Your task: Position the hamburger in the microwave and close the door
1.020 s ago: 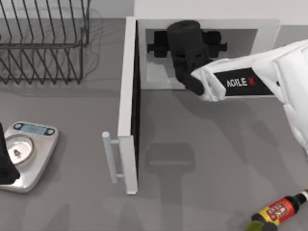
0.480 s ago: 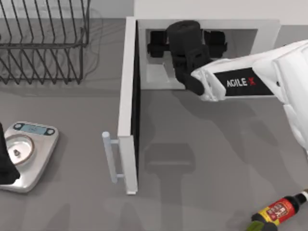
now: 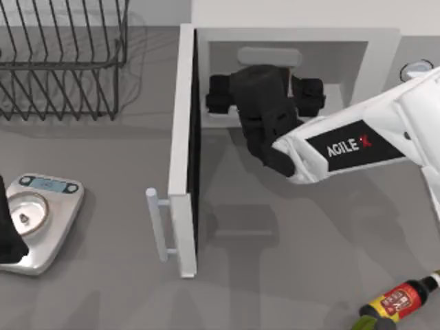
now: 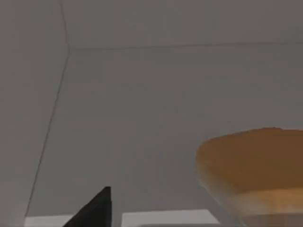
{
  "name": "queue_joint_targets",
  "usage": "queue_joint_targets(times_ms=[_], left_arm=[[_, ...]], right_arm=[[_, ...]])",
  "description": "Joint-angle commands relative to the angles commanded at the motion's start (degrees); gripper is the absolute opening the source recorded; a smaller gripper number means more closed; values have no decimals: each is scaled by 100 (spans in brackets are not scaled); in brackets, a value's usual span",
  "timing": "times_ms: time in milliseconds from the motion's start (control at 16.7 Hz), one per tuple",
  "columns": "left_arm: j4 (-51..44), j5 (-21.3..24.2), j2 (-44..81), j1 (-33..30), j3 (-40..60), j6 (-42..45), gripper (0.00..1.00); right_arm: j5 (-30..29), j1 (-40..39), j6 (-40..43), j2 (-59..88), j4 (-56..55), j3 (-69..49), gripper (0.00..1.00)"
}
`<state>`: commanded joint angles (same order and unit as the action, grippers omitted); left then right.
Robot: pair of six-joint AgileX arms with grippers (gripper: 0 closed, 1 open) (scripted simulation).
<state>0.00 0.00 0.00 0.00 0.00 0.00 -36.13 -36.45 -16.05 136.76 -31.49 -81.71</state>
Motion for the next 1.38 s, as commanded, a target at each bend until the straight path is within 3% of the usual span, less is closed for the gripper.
queue_joint_targets(times_ms=[300,540,960,1380], left_arm=[[0,0,0,0,0,0,100],[0,0,0,0,0,0,100],[0,0,0,0,0,0,100],[0,0,0,0,0,0,100]], right_arm=[[-666,-676,-306,-1020,-695,2075,100],[-1073,-1012,-388,-1552,-1057,2963,100],[-1101,-1008,-388,-1659,-987,2997,100],[-1079,-1004,-384,-2867,766,2552,100]])
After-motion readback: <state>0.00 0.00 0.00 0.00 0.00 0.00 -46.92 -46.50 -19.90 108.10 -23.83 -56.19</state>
